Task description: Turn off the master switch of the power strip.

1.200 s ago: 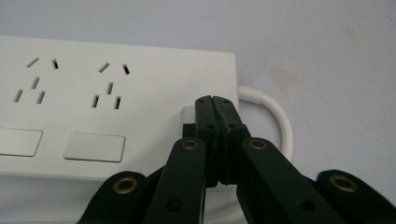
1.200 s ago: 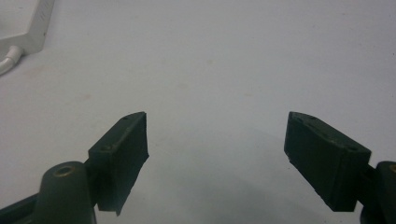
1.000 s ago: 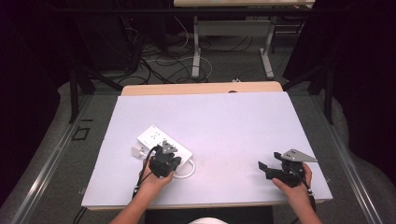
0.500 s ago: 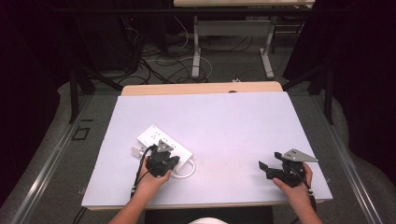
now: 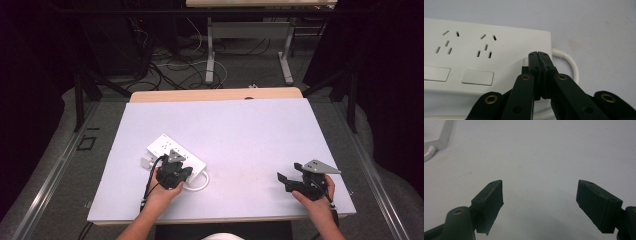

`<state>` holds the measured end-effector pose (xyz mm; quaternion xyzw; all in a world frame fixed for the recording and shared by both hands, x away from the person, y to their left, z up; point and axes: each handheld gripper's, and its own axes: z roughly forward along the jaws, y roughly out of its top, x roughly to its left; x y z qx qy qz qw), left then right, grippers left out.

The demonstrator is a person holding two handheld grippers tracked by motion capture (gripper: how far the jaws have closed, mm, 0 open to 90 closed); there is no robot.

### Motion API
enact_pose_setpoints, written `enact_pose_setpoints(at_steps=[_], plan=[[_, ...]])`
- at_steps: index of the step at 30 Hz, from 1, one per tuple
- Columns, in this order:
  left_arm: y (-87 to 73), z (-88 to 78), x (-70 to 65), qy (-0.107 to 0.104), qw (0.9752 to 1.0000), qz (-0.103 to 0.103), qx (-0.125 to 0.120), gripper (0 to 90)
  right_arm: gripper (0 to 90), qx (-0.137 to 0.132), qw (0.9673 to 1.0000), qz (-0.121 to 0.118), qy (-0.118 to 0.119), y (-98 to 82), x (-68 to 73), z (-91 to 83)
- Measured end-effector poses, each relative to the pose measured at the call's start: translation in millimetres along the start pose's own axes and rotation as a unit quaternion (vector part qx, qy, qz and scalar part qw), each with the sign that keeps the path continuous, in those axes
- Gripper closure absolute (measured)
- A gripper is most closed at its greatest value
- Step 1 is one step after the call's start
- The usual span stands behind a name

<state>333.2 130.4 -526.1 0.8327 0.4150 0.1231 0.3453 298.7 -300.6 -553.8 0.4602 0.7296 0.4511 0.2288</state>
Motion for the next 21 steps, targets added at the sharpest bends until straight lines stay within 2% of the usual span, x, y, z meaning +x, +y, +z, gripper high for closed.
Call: enact_pose_setpoints(at_steps=[4, 9, 12, 13, 14, 16, 19, 21], plan=[[-0.2, -0.5, 1.2, -0.003, 1.0000, -0.007, -0.004, 90.0, 21.2, -0.006, 1.0000, 0.004, -0.005, 0.0, -0.9, 0.2], [0.8, -3.3, 2.2, 0.011, 0.9999, -0.003, -0.003, 90.0, 21.0, -0.003, 0.9999, 0.009, -0.004, -1.1, -3.8, -1.2], [0.9, -4.0, 2.4, 0.007, 0.9999, -0.011, -0.008, 89.6, 20.9, -0.013, 0.9997, 0.016, -0.009, -1.6, -3.3, -0.2], [1.1, -4.6, 3.3, 0.007, 0.9999, -0.009, -0.009, 88.0, 20.9, -0.004, 0.9998, 0.017, -0.003, -1.4, -3.9, -1.6], [1.9, -6.6, 4.4, 0.002, 1.0000, -0.007, 0.001, 87.3, 20.9, -0.009, 0.9998, 0.018, -0.007, -1.7, -3.7, -0.9], [1.4, -6.0, 4.2, 0.007, 0.9999, -0.009, -0.009, 87.0, 20.9, -0.005, 0.9998, 0.019, -0.002, -1.6, -4.1, -1.7], [0.9, -6.4, 4.6, 0.002, 0.9997, -0.017, -0.016, 85.4, 20.9, -0.004, 0.9998, 0.016, -0.005, -1.5, -4.2, -2.2], [1.4, -7.8, 6.0, 0.003, 0.9998, -0.015, -0.013, 84.4, 20.9, -0.006, 0.9998, 0.018, -0.002, -1.5, -4.5, -1.5]])
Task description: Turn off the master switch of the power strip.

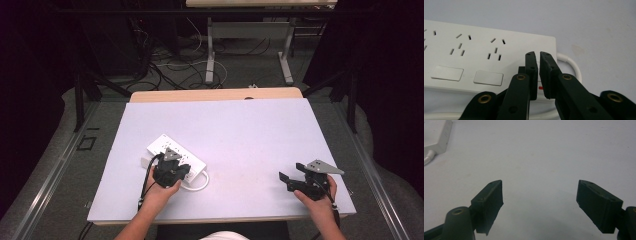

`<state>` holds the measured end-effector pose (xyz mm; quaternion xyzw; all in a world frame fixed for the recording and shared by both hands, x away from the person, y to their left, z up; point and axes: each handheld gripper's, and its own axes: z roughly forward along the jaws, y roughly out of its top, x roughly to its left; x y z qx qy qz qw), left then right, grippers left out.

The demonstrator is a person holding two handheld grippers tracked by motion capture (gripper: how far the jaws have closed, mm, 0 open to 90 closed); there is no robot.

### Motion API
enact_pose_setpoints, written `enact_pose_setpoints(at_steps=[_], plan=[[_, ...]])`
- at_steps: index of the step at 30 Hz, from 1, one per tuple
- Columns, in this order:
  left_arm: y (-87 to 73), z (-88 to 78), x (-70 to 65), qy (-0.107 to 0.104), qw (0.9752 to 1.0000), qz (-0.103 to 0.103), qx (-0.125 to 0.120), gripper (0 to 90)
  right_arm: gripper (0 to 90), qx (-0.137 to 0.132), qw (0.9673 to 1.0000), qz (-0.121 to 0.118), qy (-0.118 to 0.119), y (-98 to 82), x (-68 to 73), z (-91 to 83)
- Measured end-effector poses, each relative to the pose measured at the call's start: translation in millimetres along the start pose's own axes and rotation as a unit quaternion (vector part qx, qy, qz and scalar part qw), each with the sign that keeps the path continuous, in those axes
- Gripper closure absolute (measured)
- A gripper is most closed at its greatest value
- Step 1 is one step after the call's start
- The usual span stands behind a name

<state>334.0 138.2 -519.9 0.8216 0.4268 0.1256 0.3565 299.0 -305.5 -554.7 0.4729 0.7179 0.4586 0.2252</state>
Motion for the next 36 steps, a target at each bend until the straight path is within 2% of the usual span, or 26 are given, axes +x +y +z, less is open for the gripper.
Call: enact_pose_setpoints(at_steps=[1, 3, 6, 7, 11, 12, 13, 14, 16, 17, 19, 21, 24, 26, 29, 32, 36], plan=[[-0.1, -0.1, 0.0, -0.002, 1.0000, -0.004, -0.003, 83.8, 20.9, 0.007, 1.0000, -0.001, -0.001, 0.1, 0.0, -0.8], [0.2, 0.0, 0.2, -0.005, 0.9999, -0.009, -0.010, 82.2, 20.9, 0.003, 1.0000, 0.000, -0.001, -0.7, -0.5, 0.1], [0.8, -0.1, 1.6, -0.003, 0.9999, -0.007, -0.011, 78.4, 20.9, 0.003, 1.0000, 0.004, 0.000, -1.2, -0.8, 0.0], [0.5, -0.1, 1.4, -0.003, 0.9998, -0.013, -0.011, 76.9, 20.9, 0.008, 1.0000, 0.004, -0.002, -1.1, -1.0, -0.8], [-0.6, -0.5, 3.1, -0.001, 0.9996, -0.022, -0.016, 70.3, 20.9, -0.001, 1.0000, 0.005, -0.001, -1.1, -2.3, -0.4], [-0.8, -1.3, 4.1, -0.004, 0.9997, -0.017, -0.016, 68.3, 20.9, 0.000, 1.0000, 0.005, 0.001, -1.0, -2.6, -0.3], [-1.4, -1.9, 2.7, -0.004, 0.9994, -0.030, -0.016, 66.3, 20.8, 0.001, 1.0000, 0.006, -0.001, -1.0, -2.2, -0.2], [-1.7, -2.5, 4.0, 0.001, 0.9996, -0.022, -0.019, 64.7, 20.9, 0.002, 1.0000, 0.004, 0.000, -1.1, -2.2, -0.2], [-2.6, -2.8, 3.7, -0.001, 0.9991, -0.034, -0.026, 60.5, 20.8, -0.001, 1.0000, 0.002, -0.005, -1.3, -1.1, -0.2], [-2.8, -3.6, 4.9, -0.001, 0.9992, -0.032, -0.025, 58.0, 20.8, -0.002, 1.0000, 0.002, -0.005, -1.1, -0.7, -0.7], [-3.9, -4.1, 5.2, -0.001, 0.9987, -0.041, -0.029, 54.8, 20.8, 0.004, 1.0000, -0.001, -0.006, 0.2, 0.0, -3.0], [-4.3, -4.9, 5.4, 0.000, 0.9983, -0.048, -0.032, 51.9, 20.8, -0.003, 1.0000, 0.000, -0.004, 0.4, 0.6, -2.2], [-4.4, -6.1, 7.4, 0.005, 0.9980, -0.049, -0.038, 47.9, 20.8, -0.002, 1.0000, -0.003, -0.004, 0.2, 1.1, -0.8], [-4.2, -6.8, 8.1, 0.004, 0.9972, -0.061, -0.043, 45.9, 20.8, -0.001, 1.0000, 0.002, -0.004, 0.2, 2.1, -0.4], [-4.3, -8.4, 11.7, 0.002, 0.9976, -0.055, -0.042, 42.3, 20.8, -0.002, 1.0000, 0.000, -0.004, 0.2, 1.8, -0.3], [-4.6, -8.9, 12.0, 0.007, 0.9967, -0.065, -0.049, 39.4, 20.9, 0.001, 1.0000, -0.004, 0.001, 0.4, 1.5, -0.4], [-4.1, -10.2, 14.8, 0.006, 0.9974, -0.052, -0.049, 38.0, 20.9, 0.002, 1.0000, -0.003, 0.000, 0.6, 2.6, -0.7]])
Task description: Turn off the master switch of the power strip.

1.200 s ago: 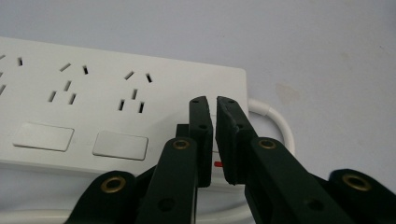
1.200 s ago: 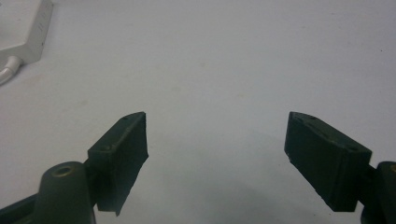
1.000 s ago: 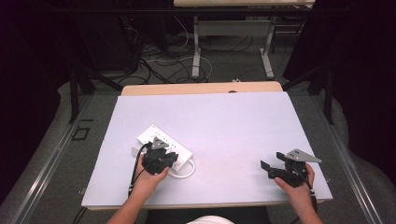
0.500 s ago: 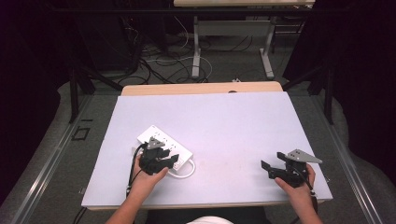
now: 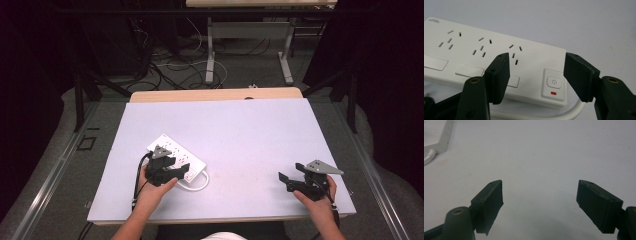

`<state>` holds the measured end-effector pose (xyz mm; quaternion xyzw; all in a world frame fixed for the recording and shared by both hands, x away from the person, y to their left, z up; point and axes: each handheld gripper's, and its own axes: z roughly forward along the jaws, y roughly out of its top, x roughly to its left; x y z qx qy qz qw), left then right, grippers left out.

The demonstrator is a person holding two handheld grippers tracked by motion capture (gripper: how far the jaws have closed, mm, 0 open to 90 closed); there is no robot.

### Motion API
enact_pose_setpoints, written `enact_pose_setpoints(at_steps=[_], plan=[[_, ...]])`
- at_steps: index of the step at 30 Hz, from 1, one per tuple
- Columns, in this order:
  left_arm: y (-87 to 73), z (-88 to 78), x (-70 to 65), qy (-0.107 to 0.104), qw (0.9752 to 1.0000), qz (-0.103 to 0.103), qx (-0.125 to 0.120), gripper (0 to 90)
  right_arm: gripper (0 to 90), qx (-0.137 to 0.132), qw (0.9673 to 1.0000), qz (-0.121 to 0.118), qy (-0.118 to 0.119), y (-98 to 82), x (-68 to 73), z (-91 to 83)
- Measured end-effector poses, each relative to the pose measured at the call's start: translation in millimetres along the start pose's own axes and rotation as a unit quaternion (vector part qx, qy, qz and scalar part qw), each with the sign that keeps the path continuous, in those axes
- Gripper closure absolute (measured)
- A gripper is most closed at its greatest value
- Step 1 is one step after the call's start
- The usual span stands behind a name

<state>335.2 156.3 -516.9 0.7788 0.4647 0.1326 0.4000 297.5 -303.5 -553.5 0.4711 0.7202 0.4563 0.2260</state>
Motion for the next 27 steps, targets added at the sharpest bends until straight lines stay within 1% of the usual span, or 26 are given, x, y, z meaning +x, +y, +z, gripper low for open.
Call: enact_pose_setpoints(at_steps=[2, 3, 4, 5, 7, 8, 9, 10, 11, 13, 15, 16, 17, 19, 20, 22, 23, 25, 26, 27], plan=[[0.2, -0.3, 0.8, 0.002, 1.0000, 0.004, 0.000, 36.5, 20.9, 0.003, 1.0000, -0.001, -0.001, 0.3, -0.4, -0.6], [0.6, -0.3, 1.8, 0.003, 0.9999, 0.012, -0.002, 35.6, 20.8, -0.001, 1.0000, -0.005, 0.000, 0.1, -1.3, -0.1], [0.8, -0.4, 2.9, -0.001, 0.9998, 0.020, -0.007, 34.7, 20.9, -0.001, 1.0000, -0.004, 0.001, 0.1, -1.1, -0.2], [0.7, -0.2, 3.9, -0.001, 0.9995, 0.028, -0.013, 33.4, 20.9, -0.001, 1.0000, -0.004, 0.001, 0.2, -1.2, -0.3], [1.1, -0.4, 6.2, 0.006, 0.9992, 0.038, -0.014, 31.3, 20.9, -0.002, 1.0000, -0.006, 0.000, 0.2, -1.5, -0.4], [1.0, -0.4, 6.7, 0.006, 0.9992, 0.038, -0.012, 31.3, 20.8, -0.002, 1.0000, -0.006, 0.000, 0.2, -1.6, -0.5], [0.9, 0.0, 7.0, 0.008, 0.9992, 0.036, -0.016, 30.9, 20.9, -0.002, 1.0000, -0.006, 0.000, 0.2, -1.8, -0.5], [1.0, -0.7, 7.9, 0.011, 0.9991, 0.039, -0.013, 29.9, 20.9, -0.002, 1.0000, -0.006, 0.000, 0.2, -1.9, -0.6], [1.0, -0.3, 8.8, 0.016, 0.9988, 0.042, -0.020, 29.1, 20.9, -0.004, 1.0000, -0.006, -0.003, 0.2, -1.7, -0.4], [1.5, -1.9, 10.4, 0.025, 0.9985, 0.043, -0.023, 27.1, 20.9, -0.006, 1.0000, -0.007, -0.003, 0.2, -1.6, -0.5], [1.7, -3.2, 12.2, 0.018, 0.9987, 0.039, -0.027, 27.2, 20.9, -0.003, 1.0000, -0.008, -0.004, 0.3, -1.6, -1.0], [1.6, -3.9, 12.9, 0.019, 0.9988, 0.037, -0.027, 27.2, 20.9, -0.006, 1.0000, -0.007, -0.003, 0.2, -1.6, -0.6], [1.4, -4.0, 13.1, 0.020, 0.9990, 0.029, -0.026, 27.0, 20.9, -0.005, 1.0000, -0.006, -0.003, 0.2, -1.7, -0.6], [1.0, -4.3, 15.7, 0.021, 0.9991, 0.030, -0.021, 25.0, 20.9, -0.005, 1.0000, -0.005, -0.002, 0.3, -1.6, -0.8], [0.5, -4.1, 16.3, 0.023, 0.9991, 0.028, -0.023, 23.4, 20.8, -0.005, 1.0000, -0.005, -0.002, 0.3, -1.7, -0.8], [-0.1, -2.9, 16.9, 0.027, 0.9992, 0.011, -0.027, 20.2, 20.9, -0.006, 1.0000, -0.006, -0.003, 0.3, -1.7, -0.6], [0.0, -3.0, 18.0, 0.027, 0.9994, 0.010, -0.020, 17.5, 20.9, -0.005, 1.0000, -0.006, -0.003, 0.3, -1.7, -0.7], [-0.3, -2.6, 18.9, 0.029, 0.9994, 0.004, -0.020, 15.7, 20.9, -0.006, 1.0000, -0.007, -0.003, 0.3, -1.7, -0.6], [-0.6, -1.9, 19.1, 0.025, 0.9994, -0.004, -0.022, 14.2, 20.9, -0.005, 1.0000, -0.007, -0.003, 0.3, -1.8, -0.6], [-1.1, -0.7, 19.4, 0.027, 0.9992, -0.006, -0.028, 10.7, 20.9, -0.005, 1.0000, -0.005, -0.003, 0.4, -1.7, -0.7]])
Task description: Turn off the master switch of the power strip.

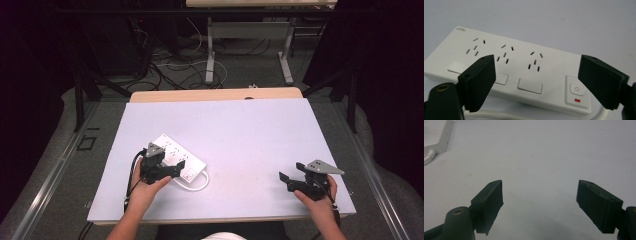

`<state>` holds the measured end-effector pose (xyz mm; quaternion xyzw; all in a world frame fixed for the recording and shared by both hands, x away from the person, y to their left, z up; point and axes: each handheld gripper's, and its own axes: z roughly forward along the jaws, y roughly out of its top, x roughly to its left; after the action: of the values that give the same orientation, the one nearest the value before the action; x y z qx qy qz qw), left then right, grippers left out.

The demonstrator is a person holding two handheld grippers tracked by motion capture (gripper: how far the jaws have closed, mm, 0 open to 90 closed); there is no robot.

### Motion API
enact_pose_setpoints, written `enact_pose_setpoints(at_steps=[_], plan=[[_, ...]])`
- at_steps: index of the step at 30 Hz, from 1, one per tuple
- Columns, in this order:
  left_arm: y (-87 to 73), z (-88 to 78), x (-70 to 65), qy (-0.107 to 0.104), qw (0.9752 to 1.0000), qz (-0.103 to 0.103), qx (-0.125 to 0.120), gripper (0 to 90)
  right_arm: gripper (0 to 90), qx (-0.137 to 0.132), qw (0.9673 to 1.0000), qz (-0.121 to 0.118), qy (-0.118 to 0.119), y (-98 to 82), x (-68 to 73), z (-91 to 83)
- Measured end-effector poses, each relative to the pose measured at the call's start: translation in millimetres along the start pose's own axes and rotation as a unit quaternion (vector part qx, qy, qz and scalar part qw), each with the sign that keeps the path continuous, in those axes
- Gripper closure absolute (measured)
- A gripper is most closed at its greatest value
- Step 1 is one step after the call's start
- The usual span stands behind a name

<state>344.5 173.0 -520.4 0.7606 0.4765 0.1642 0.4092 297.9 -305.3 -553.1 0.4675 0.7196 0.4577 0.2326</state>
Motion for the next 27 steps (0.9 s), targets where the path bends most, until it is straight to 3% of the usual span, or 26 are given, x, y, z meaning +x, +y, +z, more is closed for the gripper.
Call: enact_pose_setpoints(at_steps=[1, 2, 4, 11, 17, 20, 27], plan=[[0.6, -1.1, 1.4, -0.007, 0.9999, 0.002, 0.007, 7.0, 20.8, 0.000, 1.0000, 0.000, 0.000, 0.0, 0.0, -0.1], [-0.2, 0.1, 0.9, -0.006, 1.0000, -0.005, -0.004, 4.8, 20.9, 0.000, 1.0000, 0.000, 0.000, 0.1, 0.1, -0.2], [0.4, -1.2, 2.1, -0.009, 0.9999, -0.010, -0.002, 0.2, 20.9, 0.000, 1.0000, 0.004, 0.001, 0.3, 0.7, -0.6], [3.0, -7.8, 9.7, -0.007, 0.9994, -0.030, -0.013, 0.4, 20.8, -0.001, 1.0000, 0.004, -0.001, 0.1, 0.7, -0.3], [5.4, -18.3, 18.7, -0.010, 0.9978, -0.059, -0.030, 0.4, 20.9, 0.004, 1.0000, -0.001, -0.002, 0.0, 0.3, -0.5], [5.9, -23.3, 21.3, -0.002, 0.9976, -0.058, -0.037, 0.3, 20.8, 0.003, 1.0000, 0.000, -0.003, 0.1, 0.4, -0.8], [4.3, -34.5, 28.2, 0.013, 0.9989, -0.034, -0.031, 0.5, 20.9, 0.003, 1.0000, 0.000, -0.003, 0.1, 0.7, -0.4]])
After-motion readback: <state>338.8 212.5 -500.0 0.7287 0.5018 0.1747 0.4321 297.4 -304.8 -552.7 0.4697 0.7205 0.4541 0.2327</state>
